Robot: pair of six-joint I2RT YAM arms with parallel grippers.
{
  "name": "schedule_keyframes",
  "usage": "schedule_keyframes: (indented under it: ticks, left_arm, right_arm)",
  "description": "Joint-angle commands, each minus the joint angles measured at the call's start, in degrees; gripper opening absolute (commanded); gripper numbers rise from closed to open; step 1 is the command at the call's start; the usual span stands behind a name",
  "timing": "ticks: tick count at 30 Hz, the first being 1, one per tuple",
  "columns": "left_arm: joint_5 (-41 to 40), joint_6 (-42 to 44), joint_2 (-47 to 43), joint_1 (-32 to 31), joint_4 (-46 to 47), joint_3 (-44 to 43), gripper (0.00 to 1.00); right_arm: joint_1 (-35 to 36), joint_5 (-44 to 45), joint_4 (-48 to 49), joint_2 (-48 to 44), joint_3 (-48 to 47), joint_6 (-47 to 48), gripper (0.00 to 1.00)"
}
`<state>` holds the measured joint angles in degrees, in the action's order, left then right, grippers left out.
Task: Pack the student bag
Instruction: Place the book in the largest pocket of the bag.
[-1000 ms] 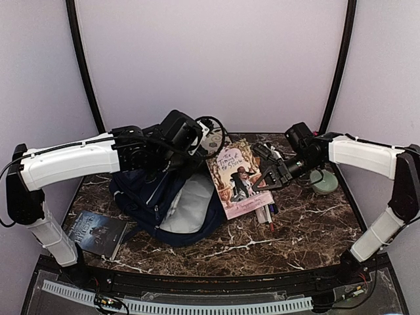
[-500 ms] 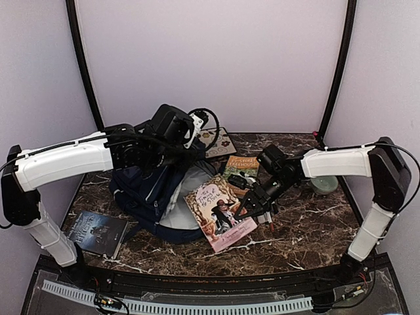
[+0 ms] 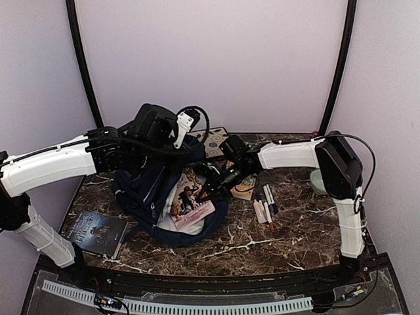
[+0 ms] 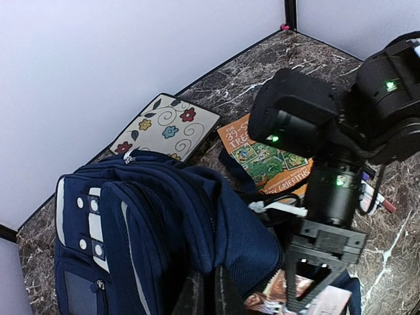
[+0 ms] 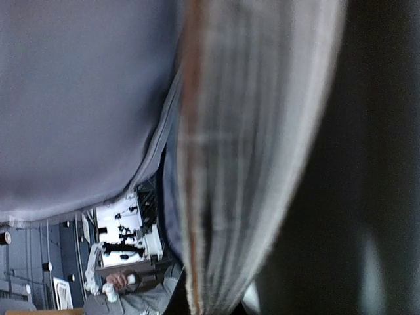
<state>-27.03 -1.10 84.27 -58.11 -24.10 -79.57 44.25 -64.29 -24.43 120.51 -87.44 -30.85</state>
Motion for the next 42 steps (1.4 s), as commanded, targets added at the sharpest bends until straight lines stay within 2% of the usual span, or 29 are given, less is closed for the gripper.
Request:
schedule_keyframes:
  ticks: [1,8,14,18,22,27,32,37,42]
  left_arm:
    - [0.16,-0.74,-6.03,-0.84,7.94,-0.66,0.0]
    - [2.28,-1.42,-7.85,-1.2,8.75,1.72,0.0]
    - [3.66,-2.28,-6.73,-1.77,8.75,2.82,0.0]
    - [3.46,-2.32,-6.02,-2.16,8.98,2.64,0.0]
    - [1.79,-1.79,-6.13,-2.19,8.5,2.38,0.0]
    - [-0.92,-1.1,-7.01,-2.19,8.01,3.2,0.0]
    - [-2.7,-1.04,-9.18,-2.1,7.99,4.84,0.0]
    - [-1.96,-1.14,-10.97,-2.05,7.69,5.77,0.0]
    - [0.43,-1.75,-11.85,-2.1,7.32,6.5,0.0]
  right_arm:
    - [0.49,3.23,3.62,5.55,-6.82,-5.98,0.0]
    - [0.52,3.45,11.83,12.21,-12.54,-13.46,0.0]
    - [0.97,6.06,10.87,17.43,-18.77,-12.58,0.01]
    - [0.97,8.41,7.35,18.66,-19.74,-9.75,0.22]
    - [0.6,10.38,5.63,14.81,-14.85,-7.53,0.44]
    - [0.49,15.53,2.25,6.69,-9.62,-1.46,0.6]
    - [0.42,22.73,-1.03,-1.93,-3.24,7.56,0.64]
    - [1.02,25.3,-3.32,-8.1,2.25,17.87,0.64]
    - [2.51,25.0,-5.89,-13.65,6.64,30.19,0.54]
